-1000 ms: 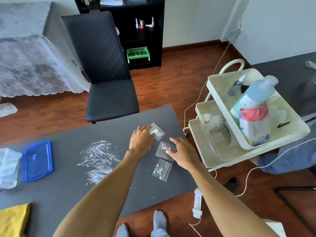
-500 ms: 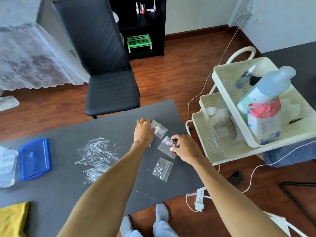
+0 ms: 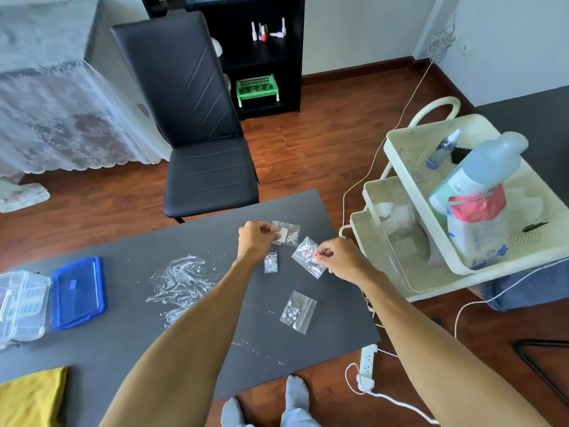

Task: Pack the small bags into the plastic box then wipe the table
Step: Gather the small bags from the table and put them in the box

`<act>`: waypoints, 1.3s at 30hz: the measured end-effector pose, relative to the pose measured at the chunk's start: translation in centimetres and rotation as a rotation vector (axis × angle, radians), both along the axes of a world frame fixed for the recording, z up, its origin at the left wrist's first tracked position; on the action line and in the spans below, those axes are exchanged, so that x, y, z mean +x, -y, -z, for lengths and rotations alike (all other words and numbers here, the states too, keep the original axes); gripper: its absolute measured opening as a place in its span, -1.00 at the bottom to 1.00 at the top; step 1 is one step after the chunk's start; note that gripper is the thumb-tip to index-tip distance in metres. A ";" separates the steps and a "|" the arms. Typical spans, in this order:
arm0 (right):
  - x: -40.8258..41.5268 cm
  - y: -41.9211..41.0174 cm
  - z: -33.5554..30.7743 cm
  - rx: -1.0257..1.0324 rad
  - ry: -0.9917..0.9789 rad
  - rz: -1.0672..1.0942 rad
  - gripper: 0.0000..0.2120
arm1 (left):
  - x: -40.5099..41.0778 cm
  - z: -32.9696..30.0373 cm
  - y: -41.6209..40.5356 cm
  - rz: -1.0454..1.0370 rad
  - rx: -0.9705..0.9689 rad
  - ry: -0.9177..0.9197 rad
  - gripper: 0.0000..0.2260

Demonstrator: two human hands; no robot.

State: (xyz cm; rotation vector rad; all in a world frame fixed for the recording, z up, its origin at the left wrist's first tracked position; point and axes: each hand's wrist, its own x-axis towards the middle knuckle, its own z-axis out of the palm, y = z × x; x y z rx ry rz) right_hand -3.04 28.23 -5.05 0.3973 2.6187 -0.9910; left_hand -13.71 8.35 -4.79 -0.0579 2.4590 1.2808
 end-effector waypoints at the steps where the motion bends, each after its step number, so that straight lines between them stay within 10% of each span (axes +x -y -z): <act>1: -0.3 -0.1 -0.6 -0.009 -0.009 0.000 -0.90 | -0.2 -0.6 0.2 -0.007 0.005 -0.005 -0.92; 39: -10.6 31.9 -16.0 -0.122 -0.164 -0.454 -0.96 | 4.6 -13.5 39.6 -0.442 0.187 -0.064 -0.91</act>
